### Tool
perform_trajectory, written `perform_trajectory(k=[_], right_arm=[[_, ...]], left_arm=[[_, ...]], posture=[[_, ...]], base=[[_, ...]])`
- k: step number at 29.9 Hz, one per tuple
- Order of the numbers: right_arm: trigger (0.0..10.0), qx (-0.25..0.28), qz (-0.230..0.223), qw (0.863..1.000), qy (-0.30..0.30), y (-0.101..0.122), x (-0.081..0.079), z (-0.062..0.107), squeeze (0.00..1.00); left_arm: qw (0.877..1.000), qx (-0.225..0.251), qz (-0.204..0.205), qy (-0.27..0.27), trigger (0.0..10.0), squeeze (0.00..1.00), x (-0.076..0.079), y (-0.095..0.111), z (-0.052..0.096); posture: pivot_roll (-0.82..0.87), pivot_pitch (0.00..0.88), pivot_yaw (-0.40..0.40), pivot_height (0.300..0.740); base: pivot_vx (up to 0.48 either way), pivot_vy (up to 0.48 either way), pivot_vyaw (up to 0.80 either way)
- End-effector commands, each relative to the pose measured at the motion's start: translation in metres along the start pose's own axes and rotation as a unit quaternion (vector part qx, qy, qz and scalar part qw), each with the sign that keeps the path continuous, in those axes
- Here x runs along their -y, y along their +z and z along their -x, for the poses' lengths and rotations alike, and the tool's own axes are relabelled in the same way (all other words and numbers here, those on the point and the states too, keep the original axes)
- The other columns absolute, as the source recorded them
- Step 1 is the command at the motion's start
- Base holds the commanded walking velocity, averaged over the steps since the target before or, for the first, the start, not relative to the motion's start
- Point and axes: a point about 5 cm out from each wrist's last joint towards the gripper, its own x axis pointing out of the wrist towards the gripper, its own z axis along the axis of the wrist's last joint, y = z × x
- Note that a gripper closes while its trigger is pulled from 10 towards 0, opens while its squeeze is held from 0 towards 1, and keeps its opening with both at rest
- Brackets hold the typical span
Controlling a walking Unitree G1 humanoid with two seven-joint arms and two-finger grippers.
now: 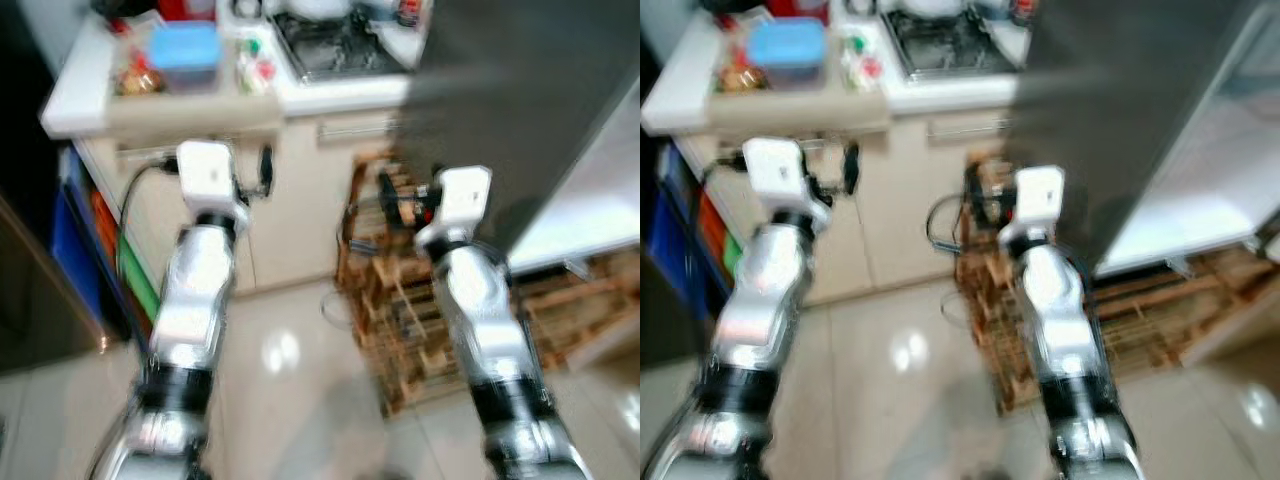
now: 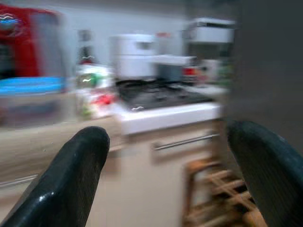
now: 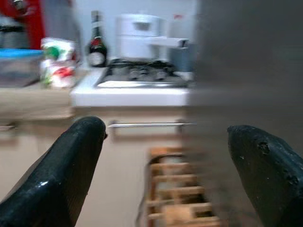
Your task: Restocking fridge
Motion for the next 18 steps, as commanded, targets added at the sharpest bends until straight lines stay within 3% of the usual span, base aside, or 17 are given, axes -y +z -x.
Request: perform_trajectory(k=[1,6,13,18], right_arm=[[10.0,0.008,0.002,1.000,0.001,0.005,-0.010,-0.005,0.00],[10.0,0.004,0.003,1.000,0.001,0.004,-0.007,-0.005,0.00],[10.0,0.004,0.004,0.999,0.048,0.005,-0.021,-0.004,0.00],[10.0,-0.002,-0.004,0.999,0.052,0.003,-0.024,-0.005,0.00]], left_arm=[[1.000,0.010,-0.014,0.012,10.0,0.00,-0.013,0.005,-0.001],[1.000,0.004,-0.006,0.013,10.0,0.00,-0.014,0.004,-0.001],[0.999,-0.012,-0.013,0.028,10.0,0.00,-0.016,-0.001,0.005],[0.998,-0.020,-0.019,0.051,10.0,0.00,-0.024,-0.003,0.005]], posture=[[-0.06,0.000,-0.019,0.740],[-0.06,0.000,-0.020,0.740],[-0.05,0.000,-0.021,0.740],[-0.05,0.000,-0.023,0.740]], base=[[0.461,0.000,0.00],[0.461,0.000,0.00],[0.423,0.000,0.00],[0.000,0.000,0.00]])
